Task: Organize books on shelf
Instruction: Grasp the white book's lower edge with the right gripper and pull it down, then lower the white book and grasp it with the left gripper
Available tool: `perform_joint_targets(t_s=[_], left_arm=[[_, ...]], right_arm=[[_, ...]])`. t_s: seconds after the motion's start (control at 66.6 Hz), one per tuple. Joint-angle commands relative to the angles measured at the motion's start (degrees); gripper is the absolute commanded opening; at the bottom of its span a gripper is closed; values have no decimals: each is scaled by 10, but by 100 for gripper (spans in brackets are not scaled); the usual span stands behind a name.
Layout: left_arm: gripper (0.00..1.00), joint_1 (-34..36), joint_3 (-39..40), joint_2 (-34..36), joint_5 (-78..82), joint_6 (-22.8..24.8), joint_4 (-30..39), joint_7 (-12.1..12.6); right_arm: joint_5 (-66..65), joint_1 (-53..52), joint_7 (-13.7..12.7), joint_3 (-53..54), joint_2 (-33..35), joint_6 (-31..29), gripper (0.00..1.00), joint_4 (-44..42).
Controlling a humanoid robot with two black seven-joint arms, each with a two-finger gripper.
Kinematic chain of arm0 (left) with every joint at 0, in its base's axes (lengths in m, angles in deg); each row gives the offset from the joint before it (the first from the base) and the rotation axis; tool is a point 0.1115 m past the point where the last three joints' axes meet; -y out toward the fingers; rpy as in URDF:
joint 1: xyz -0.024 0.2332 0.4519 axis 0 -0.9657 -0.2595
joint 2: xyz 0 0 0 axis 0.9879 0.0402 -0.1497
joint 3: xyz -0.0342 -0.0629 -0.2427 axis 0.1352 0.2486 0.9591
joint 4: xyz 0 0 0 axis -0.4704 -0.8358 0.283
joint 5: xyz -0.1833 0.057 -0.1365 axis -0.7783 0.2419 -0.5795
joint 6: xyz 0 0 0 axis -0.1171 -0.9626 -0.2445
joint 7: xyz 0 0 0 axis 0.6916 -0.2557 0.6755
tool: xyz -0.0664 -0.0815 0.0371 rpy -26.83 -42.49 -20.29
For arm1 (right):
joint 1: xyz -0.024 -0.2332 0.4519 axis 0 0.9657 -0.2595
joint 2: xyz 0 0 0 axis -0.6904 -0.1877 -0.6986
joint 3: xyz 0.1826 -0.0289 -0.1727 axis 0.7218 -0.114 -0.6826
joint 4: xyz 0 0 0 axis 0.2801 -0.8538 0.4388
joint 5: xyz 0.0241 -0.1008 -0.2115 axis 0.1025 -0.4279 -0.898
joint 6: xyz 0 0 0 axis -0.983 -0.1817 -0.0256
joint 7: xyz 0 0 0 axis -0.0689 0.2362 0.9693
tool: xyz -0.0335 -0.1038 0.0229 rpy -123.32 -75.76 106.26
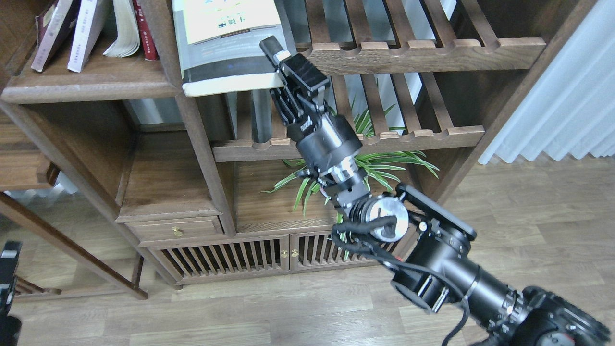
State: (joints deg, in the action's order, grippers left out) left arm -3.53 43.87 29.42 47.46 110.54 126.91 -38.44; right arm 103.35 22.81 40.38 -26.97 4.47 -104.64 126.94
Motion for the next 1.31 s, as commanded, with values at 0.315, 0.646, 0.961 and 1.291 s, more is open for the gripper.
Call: perform_joint_targets(t_s=[0.315, 0.646, 0.961, 1.291], left_arm=[[64, 3, -176, 191, -131, 0, -14, 6], [100, 61, -170, 165, -106, 0, -59, 7], [100, 104, -182, 140, -108, 0, -63, 28], [92, 83, -200, 100, -158, 0, -18, 22]], right_arm=[[-48, 98, -27, -45, 100, -15, 4, 5], [-48, 96, -27, -40, 136, -15, 4, 5], [-48, 98, -27, -40, 146, -15, 4, 5], [-49, 139, -39, -12, 143, -15, 4, 4]])
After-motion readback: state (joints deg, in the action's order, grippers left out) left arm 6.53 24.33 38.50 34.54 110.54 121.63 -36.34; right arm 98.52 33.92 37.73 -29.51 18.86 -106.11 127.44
